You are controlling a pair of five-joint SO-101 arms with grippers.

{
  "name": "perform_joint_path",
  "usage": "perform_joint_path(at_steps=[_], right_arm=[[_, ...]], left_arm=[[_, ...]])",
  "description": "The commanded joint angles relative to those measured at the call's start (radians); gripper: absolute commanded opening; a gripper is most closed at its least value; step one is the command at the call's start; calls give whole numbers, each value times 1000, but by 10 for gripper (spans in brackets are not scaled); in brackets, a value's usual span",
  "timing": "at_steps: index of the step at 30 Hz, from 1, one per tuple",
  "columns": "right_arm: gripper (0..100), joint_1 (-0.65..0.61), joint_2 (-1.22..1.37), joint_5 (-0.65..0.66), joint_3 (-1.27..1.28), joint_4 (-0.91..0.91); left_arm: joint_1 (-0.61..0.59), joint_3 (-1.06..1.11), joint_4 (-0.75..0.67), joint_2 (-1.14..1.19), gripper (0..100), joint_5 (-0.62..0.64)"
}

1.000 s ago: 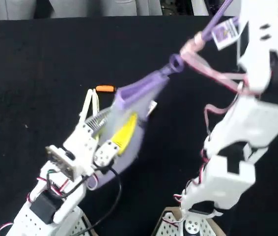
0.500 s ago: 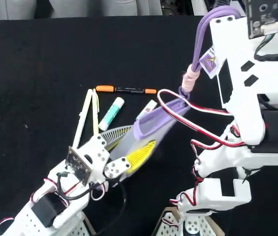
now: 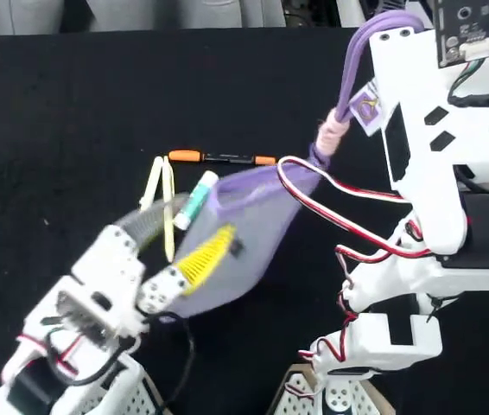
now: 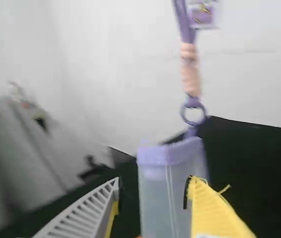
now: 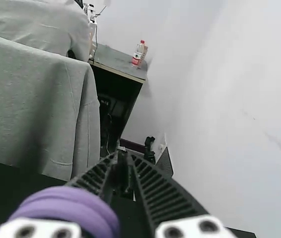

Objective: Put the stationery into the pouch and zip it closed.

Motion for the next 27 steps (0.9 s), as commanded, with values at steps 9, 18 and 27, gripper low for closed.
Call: perform_joint_path(at_steps=[9, 18, 27], right_arm=[[11, -9, -33, 2, -21, 0], [11, -8, -38, 2, -24, 2], [11, -8, -38, 5, -24, -38]], left_arm=[[-297, -360, 150, 2, 223, -77], [-608, -228, 213, 2, 223, 20], [-803, 321, 120, 5, 223, 135]])
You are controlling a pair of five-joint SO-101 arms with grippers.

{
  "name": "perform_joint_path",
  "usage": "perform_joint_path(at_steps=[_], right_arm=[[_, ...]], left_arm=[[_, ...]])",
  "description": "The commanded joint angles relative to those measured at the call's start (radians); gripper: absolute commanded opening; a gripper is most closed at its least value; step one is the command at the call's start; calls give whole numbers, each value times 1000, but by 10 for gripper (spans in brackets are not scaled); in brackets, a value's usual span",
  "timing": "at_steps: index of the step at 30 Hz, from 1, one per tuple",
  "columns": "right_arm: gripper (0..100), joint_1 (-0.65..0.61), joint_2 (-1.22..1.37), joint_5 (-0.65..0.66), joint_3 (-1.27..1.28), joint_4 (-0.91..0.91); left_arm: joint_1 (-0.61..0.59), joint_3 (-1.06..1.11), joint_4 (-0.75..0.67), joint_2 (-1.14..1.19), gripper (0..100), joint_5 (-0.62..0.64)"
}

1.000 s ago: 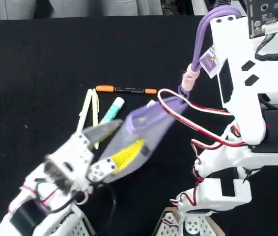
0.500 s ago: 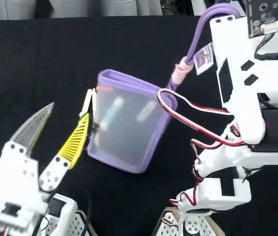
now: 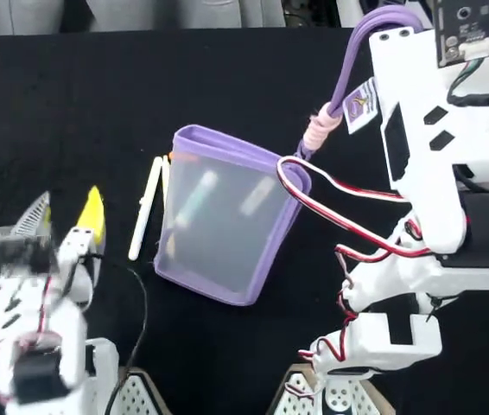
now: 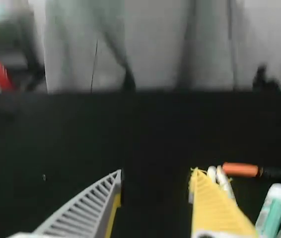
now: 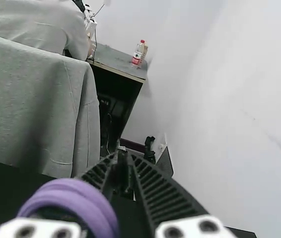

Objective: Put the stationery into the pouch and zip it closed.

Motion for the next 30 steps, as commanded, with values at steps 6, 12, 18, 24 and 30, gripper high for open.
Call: perform_joint_path(at_steps=[6, 12, 18, 24, 30], right_arm=[[11, -5, -61, 48, -13, -77], [11, -5, -151, 141, -13, -86], [11, -5, -231, 173, -12, -32], [11, -15, -225, 147, -13, 141], [11, -11, -222, 80, -7, 143]], left_arm=[[-28, 303, -155, 3, 223, 21], [-38, 358, -221, 5, 223, 149], [-36, 404, -265, 3, 223, 147], [-28, 394, -264, 6, 227, 152], [88, 358, -258, 9, 227, 149]])
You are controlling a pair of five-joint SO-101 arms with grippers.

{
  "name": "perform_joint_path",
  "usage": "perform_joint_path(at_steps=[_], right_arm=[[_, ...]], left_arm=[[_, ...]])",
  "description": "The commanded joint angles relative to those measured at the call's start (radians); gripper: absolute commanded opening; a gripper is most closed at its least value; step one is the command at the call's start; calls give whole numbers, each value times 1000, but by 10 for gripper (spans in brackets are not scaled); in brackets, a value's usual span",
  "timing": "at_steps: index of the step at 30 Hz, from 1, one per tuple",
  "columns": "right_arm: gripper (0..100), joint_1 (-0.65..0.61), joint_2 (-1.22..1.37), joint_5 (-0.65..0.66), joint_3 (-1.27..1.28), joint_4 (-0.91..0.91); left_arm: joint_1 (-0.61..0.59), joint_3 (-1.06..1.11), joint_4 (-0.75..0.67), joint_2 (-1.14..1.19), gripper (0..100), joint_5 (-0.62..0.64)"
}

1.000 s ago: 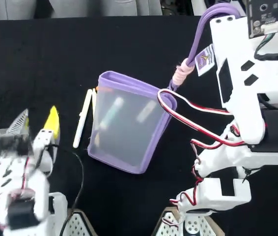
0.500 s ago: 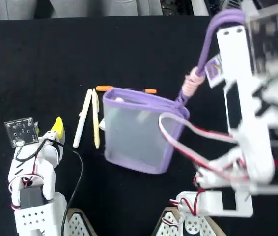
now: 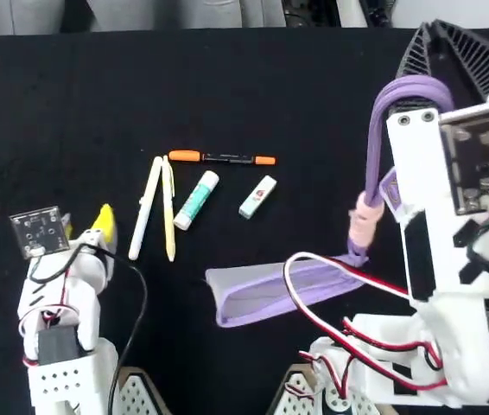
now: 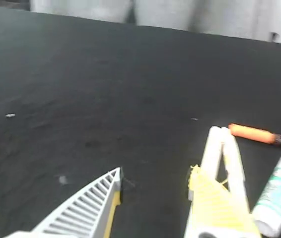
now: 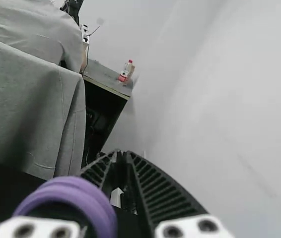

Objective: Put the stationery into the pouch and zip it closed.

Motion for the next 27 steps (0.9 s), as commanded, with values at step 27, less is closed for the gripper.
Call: perform_joint_path(at_steps=[27], right_arm=[[11, -8, -2, -23, 163, -84]], left_arm=[[249, -1208, -87, 1686, 223, 28]])
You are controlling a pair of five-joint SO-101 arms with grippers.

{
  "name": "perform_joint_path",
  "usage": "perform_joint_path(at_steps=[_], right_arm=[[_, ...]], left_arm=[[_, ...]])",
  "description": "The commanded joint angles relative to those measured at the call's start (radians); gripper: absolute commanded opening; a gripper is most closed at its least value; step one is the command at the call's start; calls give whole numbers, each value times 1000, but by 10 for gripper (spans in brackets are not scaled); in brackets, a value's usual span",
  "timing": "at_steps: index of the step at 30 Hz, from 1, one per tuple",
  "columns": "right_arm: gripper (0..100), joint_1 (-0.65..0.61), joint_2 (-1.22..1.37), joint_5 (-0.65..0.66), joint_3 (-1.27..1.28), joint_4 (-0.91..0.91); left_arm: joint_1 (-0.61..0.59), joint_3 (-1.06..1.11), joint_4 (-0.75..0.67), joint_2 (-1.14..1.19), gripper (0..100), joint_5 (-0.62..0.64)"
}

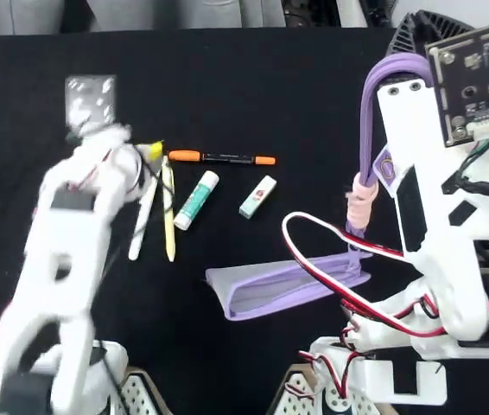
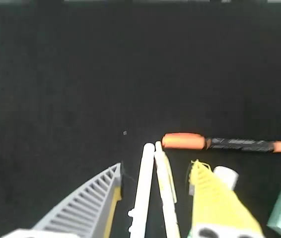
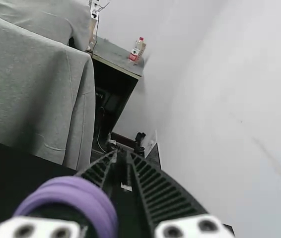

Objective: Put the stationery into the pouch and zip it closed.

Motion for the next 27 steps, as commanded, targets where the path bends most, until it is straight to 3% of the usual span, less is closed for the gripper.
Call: perform_joint_path(at_steps=[1, 9, 19, 27], right_arm=[[11, -9, -4, -2, 10, -28], [11, -11, -4, -2, 10, -28], [11, -12, -2, -2, 10, -28], [11, -14, -2, -2, 10, -28]], left_arm=[[-1, -260, -9, 394, 223, 2], [-10, -446, 51, 700, 223, -112], [-99, -461, 66, 706, 223, -112], [-102, -467, 69, 697, 223, -109]])
